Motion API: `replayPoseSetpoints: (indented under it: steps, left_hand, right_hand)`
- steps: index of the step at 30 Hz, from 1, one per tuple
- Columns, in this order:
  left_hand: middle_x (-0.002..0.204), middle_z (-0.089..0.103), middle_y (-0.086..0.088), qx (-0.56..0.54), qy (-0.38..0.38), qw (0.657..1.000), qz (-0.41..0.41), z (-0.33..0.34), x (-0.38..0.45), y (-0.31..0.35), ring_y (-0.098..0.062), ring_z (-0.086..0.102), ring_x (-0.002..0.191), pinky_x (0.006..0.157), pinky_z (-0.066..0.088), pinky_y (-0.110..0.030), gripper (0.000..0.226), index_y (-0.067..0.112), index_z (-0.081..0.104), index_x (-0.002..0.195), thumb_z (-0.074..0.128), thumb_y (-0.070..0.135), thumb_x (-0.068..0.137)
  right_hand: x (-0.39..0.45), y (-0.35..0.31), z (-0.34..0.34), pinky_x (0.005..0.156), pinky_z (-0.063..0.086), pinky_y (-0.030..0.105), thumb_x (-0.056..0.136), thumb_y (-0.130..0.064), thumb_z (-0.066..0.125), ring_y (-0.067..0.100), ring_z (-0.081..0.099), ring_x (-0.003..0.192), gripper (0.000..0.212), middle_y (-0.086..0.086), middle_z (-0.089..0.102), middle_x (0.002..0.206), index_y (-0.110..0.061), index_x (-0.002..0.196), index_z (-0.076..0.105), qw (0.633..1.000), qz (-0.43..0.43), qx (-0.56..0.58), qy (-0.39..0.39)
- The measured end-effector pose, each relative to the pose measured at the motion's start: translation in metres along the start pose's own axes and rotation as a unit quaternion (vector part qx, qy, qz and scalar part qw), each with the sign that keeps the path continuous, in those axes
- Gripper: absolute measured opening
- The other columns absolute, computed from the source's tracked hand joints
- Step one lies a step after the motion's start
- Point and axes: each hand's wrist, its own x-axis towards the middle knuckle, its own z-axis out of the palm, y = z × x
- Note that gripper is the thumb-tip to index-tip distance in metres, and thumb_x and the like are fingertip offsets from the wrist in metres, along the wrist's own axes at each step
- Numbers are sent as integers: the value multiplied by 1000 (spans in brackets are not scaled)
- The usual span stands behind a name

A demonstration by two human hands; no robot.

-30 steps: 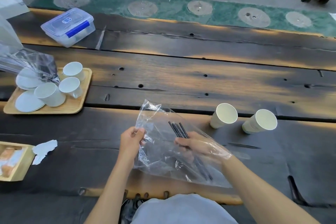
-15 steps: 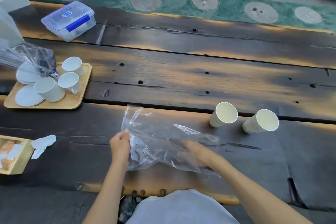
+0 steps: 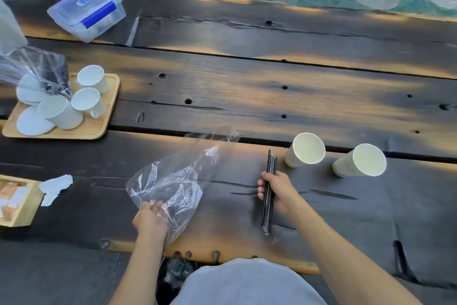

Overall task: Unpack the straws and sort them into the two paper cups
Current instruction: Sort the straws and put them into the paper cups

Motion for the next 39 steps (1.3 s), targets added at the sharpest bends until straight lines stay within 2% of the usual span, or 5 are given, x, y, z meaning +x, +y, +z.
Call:
replayPoseSetpoints:
  steps: [10, 20, 27, 33, 39]
  left_hand:
    - [107, 64, -16, 13, -34, 998, -50, 6, 4, -16, -27, 64, 105, 106, 47, -43, 29, -1, 57, 110, 56, 26, 100]
    - [93, 62, -19, 119, 202, 962, 141, 2, -22, -9, -24, 50, 83, 72, 45, -37, 15, 4, 59, 92, 44, 5, 89]
    - [89, 66, -15, 436, -204, 848, 222, 60, -71, -53, -22, 60, 69, 61, 54, -40, 14, 15, 60, 94, 49, 9, 97]
    - [107, 62, -12, 735, -178, 593, 277, 76, -56, -101, -34, 62, 99, 70, 43, -36, 24, 6, 53, 110, 55, 27, 97]
    - [90, 48, -3, 652, -179, 632, 378, 68, -42, -104, -23, 50, 79, 65, 34, -33, 22, 14, 39, 85, 59, 8, 94]
  right_hand:
    - [41, 15, 14, 52, 47, 32, 93, 4, 46, 22, 52, 53, 10, 13, 56, 69, -6, 95, 47, 997, 45, -50, 47]
    - [40, 16, 6, 40, 31, 22, 91, -4, 32, 15, 41, 57, 25, 8, 54, 77, -9, 102, 54, 989, 27, -111, 94]
    - [34, 26, -17, 72, 44, 34, 87, -1, 34, 23, 54, 84, 31, 14, 65, 101, -16, 98, 58, 979, -7, -128, 159]
    - [40, 48, -45, 62, 40, 30, 79, 0, 35, 28, 56, 89, 30, 21, 65, 113, -20, 88, 55, 968, 5, -174, 183]
    - [26, 41, -47, 84, 41, 33, 92, -4, 44, 32, 55, 103, 23, 12, 60, 109, -7, 109, 60, 926, -34, -314, 205]
